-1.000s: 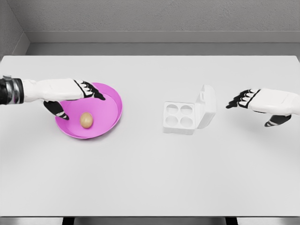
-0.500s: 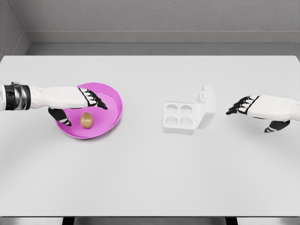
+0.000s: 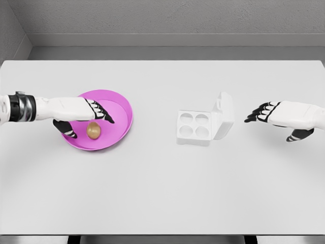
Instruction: Pack egg into the box and close the box lid
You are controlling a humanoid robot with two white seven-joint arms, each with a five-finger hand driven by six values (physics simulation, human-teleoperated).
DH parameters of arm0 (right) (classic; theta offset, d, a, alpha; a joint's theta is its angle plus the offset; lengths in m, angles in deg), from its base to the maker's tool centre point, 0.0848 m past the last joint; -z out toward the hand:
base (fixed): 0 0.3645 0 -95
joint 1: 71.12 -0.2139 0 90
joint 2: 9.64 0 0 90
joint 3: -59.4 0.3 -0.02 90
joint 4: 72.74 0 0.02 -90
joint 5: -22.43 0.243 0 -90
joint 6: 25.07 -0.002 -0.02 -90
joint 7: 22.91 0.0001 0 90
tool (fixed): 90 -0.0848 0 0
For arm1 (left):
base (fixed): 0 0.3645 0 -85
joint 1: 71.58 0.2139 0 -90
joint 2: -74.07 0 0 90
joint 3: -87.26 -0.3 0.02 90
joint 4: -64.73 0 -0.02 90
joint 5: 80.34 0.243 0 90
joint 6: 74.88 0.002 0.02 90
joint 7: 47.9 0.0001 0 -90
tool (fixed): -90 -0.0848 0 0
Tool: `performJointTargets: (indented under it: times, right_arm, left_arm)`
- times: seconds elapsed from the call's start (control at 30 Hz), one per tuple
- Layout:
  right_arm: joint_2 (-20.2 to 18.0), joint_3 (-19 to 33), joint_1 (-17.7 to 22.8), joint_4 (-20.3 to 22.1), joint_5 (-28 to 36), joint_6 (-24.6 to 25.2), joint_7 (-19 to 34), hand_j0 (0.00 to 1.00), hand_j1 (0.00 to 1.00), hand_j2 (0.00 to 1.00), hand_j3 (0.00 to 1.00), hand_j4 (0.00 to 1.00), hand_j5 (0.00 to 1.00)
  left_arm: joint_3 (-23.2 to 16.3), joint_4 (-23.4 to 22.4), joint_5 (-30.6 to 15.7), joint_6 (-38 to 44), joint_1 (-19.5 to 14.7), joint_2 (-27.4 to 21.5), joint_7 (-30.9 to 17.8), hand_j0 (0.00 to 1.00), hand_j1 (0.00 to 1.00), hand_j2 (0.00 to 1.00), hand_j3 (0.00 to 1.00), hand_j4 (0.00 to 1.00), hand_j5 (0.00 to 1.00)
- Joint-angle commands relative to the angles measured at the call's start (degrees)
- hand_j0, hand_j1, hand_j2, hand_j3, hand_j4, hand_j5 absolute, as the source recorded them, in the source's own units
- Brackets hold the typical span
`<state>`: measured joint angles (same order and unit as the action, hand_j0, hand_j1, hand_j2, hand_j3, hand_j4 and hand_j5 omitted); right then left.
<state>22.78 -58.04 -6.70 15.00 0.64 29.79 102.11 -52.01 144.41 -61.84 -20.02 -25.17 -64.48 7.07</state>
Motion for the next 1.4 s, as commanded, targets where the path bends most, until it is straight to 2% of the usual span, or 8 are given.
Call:
performJointTargets:
  times: [0.0, 0.13, 0.43, 0.87, 1.03, 1.13, 1.37]
  right_arm:
    - [0.0, 0.1, -0.1, 0.1, 0.3, 0.1, 0.0, 1.00, 1.00, 1.00, 1.00, 1.00, 1.00]
    - [-0.1, 0.1, -0.1, 0.1, 0.3, 0.1, 0.0, 1.00, 1.00, 1.00, 1.00, 1.00, 1.00]
    - [-0.2, 0.4, -0.4, 0.2, 0.3, 0.1, 0.0, 1.00, 1.00, 1.00, 1.00, 1.00, 1.00]
    - [-0.3, 0.4, -0.4, 2.1, 0.3, 0.1, 0.0, 1.00, 1.00, 1.00, 1.00, 1.00, 1.00]
    - [-0.4, 0.4, -0.4, 2.2, 0.3, 0.1, 0.0, 1.00, 1.00, 1.00, 1.00, 1.00, 1.00]
    - [-0.4, 0.4, -0.4, 2.2, 0.3, 0.1, 0.0, 1.00, 1.00, 1.00, 1.00, 1.00, 1.00]
    - [-0.4, 0.4, -0.4, 2.2, 0.3, 0.1, 0.0, 1.00, 1.00, 1.00, 1.00, 1.00, 1.00]
  left_arm:
    - [-0.2, 0.0, 1.3, 0.1, 0.1, 0.2, 0.0, 0.92, 0.92, 0.92, 0.92, 0.92, 0.92]
    - [-0.1, -2.0, 1.8, 0.1, 0.2, 1.7, 0.0, 0.92, 0.92, 0.92, 0.92, 0.92, 0.92]
    - [-0.2, -2.0, 2.0, 0.1, 0.2, 1.9, 0.0, 0.86, 0.86, 0.86, 0.86, 0.86, 0.86]
    - [-0.1, -2.9, 3.7, 0.1, 0.2, 2.9, 0.0, 0.86, 0.86, 0.86, 0.86, 0.86, 0.86]
    - [-0.1, -3.0, 3.9, 0.1, 0.2, 2.9, 0.0, 0.81, 0.81, 0.81, 0.81, 0.81, 0.81]
    - [-0.1, -5.1, 4.8, 0.1, 0.0, 4.3, 0.0, 0.80, 0.80, 0.80, 0.80, 0.80, 0.80]
    - [-0.1, -5.1, 4.8, 0.1, 0.1, 4.2, 0.0, 0.80, 0.80, 0.80, 0.80, 0.80, 0.80]
